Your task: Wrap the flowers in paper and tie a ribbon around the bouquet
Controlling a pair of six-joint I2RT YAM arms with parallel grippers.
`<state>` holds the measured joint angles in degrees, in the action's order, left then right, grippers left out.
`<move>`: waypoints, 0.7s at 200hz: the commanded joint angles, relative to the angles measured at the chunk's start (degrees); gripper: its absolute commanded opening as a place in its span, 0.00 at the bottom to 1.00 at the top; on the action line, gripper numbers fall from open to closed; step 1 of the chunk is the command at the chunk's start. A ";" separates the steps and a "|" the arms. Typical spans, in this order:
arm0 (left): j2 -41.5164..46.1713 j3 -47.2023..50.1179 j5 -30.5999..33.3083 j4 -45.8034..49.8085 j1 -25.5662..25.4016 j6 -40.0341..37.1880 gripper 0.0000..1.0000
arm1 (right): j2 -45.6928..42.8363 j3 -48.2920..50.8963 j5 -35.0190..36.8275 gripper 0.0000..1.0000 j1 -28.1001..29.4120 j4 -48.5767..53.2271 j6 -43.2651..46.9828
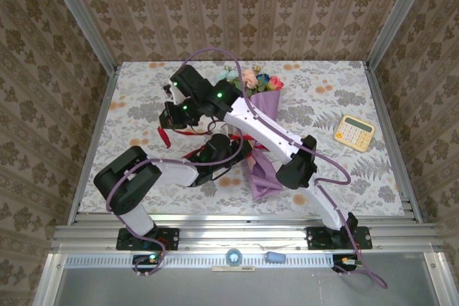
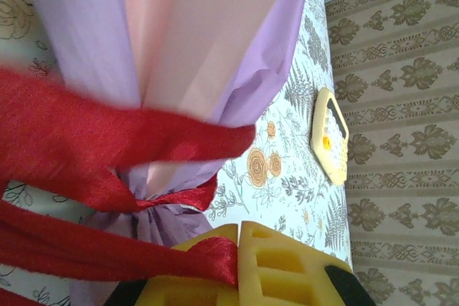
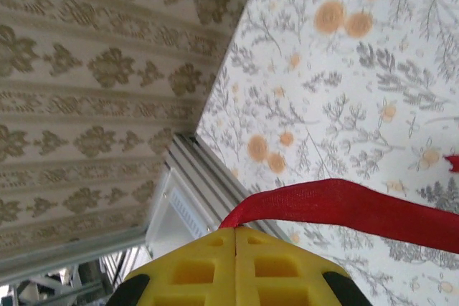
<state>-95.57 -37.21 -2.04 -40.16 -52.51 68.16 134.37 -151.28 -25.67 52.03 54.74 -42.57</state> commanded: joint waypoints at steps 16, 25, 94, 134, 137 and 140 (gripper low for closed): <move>-1.34 -3.06 3.56 3.16 -2.29 -4.52 0.00 | 1.35 0.37 -4.57 0.00 -0.59 1.93 2.48; -1.26 -3.69 4.48 4.74 -2.75 -5.82 0.00 | 1.73 0.42 -5.20 0.00 -0.46 2.50 2.84; -1.78 -5.42 8.87 10.59 -3.96 -10.30 0.00 | 2.59 2.25 -7.28 0.00 0.05 5.98 6.59; -1.90 -6.69 9.40 12.36 -4.34 -12.03 0.00 | 2.44 4.47 -10.02 0.03 1.75 8.94 10.87; -1.91 -6.73 9.36 12.44 -4.44 -12.02 0.00 | 2.33 4.50 -9.94 0.07 1.83 9.17 11.18; -1.90 -6.68 9.45 12.41 -4.44 -11.96 0.00 | 2.29 4.50 -9.81 0.12 1.84 9.39 11.39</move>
<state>-96.82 -41.87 5.89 -29.67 -56.29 58.76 136.18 -147.50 -32.25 52.51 59.90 -35.42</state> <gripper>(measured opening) 0.066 0.054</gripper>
